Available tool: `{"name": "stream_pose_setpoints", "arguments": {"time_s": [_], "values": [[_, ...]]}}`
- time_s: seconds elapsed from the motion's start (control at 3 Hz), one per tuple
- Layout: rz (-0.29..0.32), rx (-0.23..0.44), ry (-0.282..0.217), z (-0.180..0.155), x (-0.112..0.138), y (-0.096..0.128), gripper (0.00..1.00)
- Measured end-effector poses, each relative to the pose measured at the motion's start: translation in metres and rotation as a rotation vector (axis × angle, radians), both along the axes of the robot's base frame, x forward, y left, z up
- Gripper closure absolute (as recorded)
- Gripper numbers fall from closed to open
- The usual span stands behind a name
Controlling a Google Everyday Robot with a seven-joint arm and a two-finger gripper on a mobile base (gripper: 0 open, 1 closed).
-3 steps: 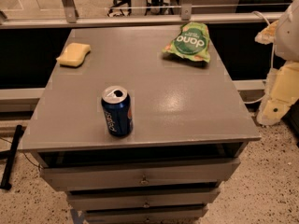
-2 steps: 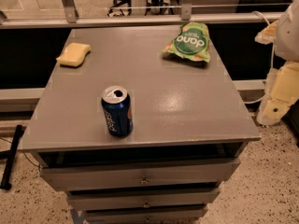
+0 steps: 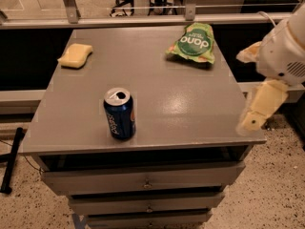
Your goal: Knock pepsi can over
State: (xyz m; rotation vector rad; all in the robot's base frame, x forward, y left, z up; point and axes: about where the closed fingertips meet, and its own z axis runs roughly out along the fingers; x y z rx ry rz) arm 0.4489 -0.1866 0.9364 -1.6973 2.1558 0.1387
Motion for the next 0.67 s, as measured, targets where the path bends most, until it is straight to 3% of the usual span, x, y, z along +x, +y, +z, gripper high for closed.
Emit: {"name": "stream_pose_setpoints", "arguments": {"time_s": [0.67], "values": [[0.102,0.413,0.108,-0.06,0.012,0.08,0.0]]}}
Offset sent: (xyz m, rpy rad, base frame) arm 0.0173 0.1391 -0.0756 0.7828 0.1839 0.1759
